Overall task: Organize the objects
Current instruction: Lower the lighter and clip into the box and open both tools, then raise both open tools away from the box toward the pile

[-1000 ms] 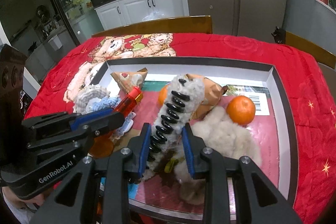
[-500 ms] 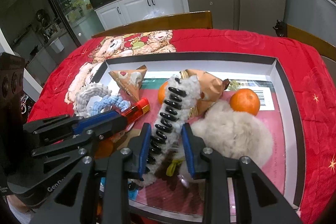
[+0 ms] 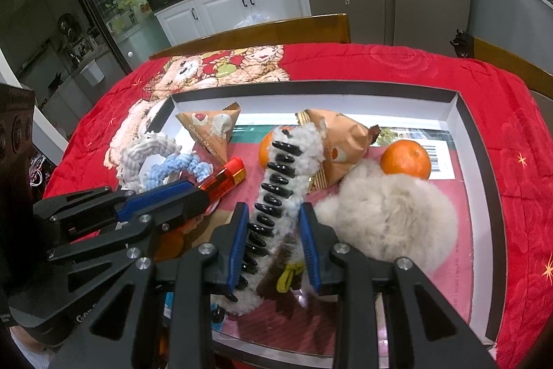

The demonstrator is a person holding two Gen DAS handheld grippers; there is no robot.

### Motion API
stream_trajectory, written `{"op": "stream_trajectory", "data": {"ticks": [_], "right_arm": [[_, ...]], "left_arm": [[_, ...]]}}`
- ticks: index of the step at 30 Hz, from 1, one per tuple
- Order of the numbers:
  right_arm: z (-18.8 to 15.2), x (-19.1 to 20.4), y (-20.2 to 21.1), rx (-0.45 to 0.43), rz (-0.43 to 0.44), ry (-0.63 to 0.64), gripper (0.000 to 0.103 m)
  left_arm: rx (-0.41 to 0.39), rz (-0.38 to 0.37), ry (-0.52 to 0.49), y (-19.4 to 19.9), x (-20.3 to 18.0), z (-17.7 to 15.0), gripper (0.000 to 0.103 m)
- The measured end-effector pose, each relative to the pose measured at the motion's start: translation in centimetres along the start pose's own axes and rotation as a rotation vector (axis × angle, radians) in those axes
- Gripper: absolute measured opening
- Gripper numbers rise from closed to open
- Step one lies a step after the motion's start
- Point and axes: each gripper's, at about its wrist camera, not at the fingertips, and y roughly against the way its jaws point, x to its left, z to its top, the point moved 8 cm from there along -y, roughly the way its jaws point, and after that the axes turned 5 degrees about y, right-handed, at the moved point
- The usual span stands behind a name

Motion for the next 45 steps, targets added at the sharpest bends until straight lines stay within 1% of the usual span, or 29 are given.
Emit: {"op": "stream_trajectory", "data": {"ticks": [1, 3, 5, 6, 7, 8, 9, 10, 11, 12, 13, 15, 17, 18, 20, 21, 22, 24, 26, 29, 30, 33, 35, 37, 39, 42, 43, 44, 45], "right_arm": [[0.0, 0.0, 0.0, 0.000, 0.002, 0.000, 0.030], [0.0, 0.0, 0.0, -0.001, 0.009, -0.015, 0.030], [-0.1, -0.2, 0.1, 0.001, 0.018, -0.029, 0.032], [-0.1, -0.2, 0.1, 0.001, 0.024, -0.030, 0.038], [0.0, -0.4, 0.3, 0.001, 0.035, -0.034, 0.047], [0.0, -0.5, 0.5, 0.001, 0.042, -0.041, 0.052], [0.2, -0.7, 0.8, -0.004, 0.048, -0.053, 0.057], [0.3, -0.8, 1.3, -0.016, 0.061, -0.067, 0.061], [0.6, -0.9, 1.9, -0.030, 0.075, -0.081, 0.064], [0.9, -1.1, 2.6, -0.048, 0.088, -0.099, 0.071], [1.2, -1.1, 3.3, -0.061, 0.086, -0.107, 0.074], [1.8, -0.7, 5.4, -0.098, 0.065, -0.102, 0.075], [2.5, -0.2, 8.3, -0.160, 0.042, -0.089, 0.075], [2.6, 0.2, 10.4, -0.213, 0.035, -0.098, 0.076], [2.3, 0.9, 13.2, -0.272, 0.039, -0.093, 0.080], [1.7, 1.2, 14.7, -0.282, 0.030, -0.069, 0.086], [1.1, 1.5, 15.9, -0.281, 0.009, -0.049, 0.089], [-0.4, 1.5, 18.5, -0.305, -0.044, -0.030, 0.089], [-2.0, 1.6, 20.8, -0.341, -0.076, -0.027, 0.089], [-5.4, 1.9, 24.1, -0.393, -0.127, -0.018, 0.089], [-7.1, 2.0, 25.2, -0.417, -0.167, -0.015, 0.089], [-11.0, 2.2, 27.4, -0.479, -0.212, 0.002, 0.089], [-13.3, 2.6, 28.0, -0.507, -0.207, 0.001, 0.089], [-15.7, 3.4, 27.4, -0.512, -0.173, 0.014, 0.089], [-17.0, 3.9, 26.2, -0.508, -0.165, 0.027, 0.089], [-19.6, 4.1, 23.1, -0.469, -0.176, 0.023, 0.089], [-20.2, 4.0, 22.5, -0.458, -0.186, 0.017, 0.089], [-20.6, 3.7, 21.6, -0.445, -0.198, 0.013, 0.089], [-21.1, 3.6, 20.6, -0.436, -0.211, 0.014, 0.089]], "left_arm": [[0.001, 0.004, -0.005, 0.1, -0.1, 0.1, 0.010], [0.018, 0.013, -0.021, -0.1, 0.0, 0.2, 0.014], [0.045, 0.036, -0.018, -0.4, 0.6, 0.0, 0.028], [0.055, 0.057, -0.008, -0.4, 1.2, 0.1, 0.031], [0.060, 0.066, 0.009, -0.3, 1.6, 0.2, 0.041], [0.061, 0.068, 0.024, -0.2, 1.9, 0.3, 0.054], [0.063, 0.070, 0.049, 0.1, 2.3, 0.5, 0.062], [0.055, 0.061, 0.073, 0.7, 2.7, 0.9, 0.073], [0.040, 0.047, 0.082, 1.3, 2.8, 1.1, 0.078], [0.020, 0.035, 0.085, 2.2, 2.8, 1.5, 0.079], [-0.005, 0.040, 0.084, 3.3, 2.8, 2.0, 0.081], [-0.060, 0.075, 0.073, 5.9, 2.5, 2.9, 0.088], [-0.107, 0.104, 0.063, 8.3, 1.9, 3.4, 0.090], [-0.135, 0.115, 0.060, 9.8, 1.5, 3.5, 0.090], [-0.186, 0.121, 0.056, 12.5, 0.7, 2.9, 0.096], [-0.207, 0.120, 0.050, 13.7, 0.2, 2.2, 0.097], [-0.223, 0.125, 0.042, 15.0, -0.3, 1.1, 0.097], [-0.242, 0.147, 0.031, 16.6, -1.0, -0.6, 0.097], [-0.277, 0.156, 0.013, 18.5, -2.0, -3.4, 0.097], [-0.300, 0.126, -0.028, 19.7, -3.6, -7.2, 0.098], [-0.301, 0.113, -0.050, 19.7, -4.3, -9.2, 0.098], [-0.321, 0.137, -0.065, 19.9, -5.1, -12.7, 0.098], [-0.363, 0.139, -0.083, 20.3, -5.8, -14.8, 0.099], [-0.383, 0.128, -0.088, 20.3, -6.3, -16.5, 0.102], [-0.425, 0.135, -0.058, 20.2, -5.9, -17.8, 0.103], [-0.508, 0.181, -0.026, 19.9, -4.9, -18.8, 0.103], [-0.503, 0.187, -0.017, 19.5, -4.6, -19.2, 0.103], [-0.475, 0.178, -0.004, 19.3, -4.4, -19.2, 0.103], [-0.461, 0.139, 0.017, 19.2, -4.0, -19.3, 0.103]]}}
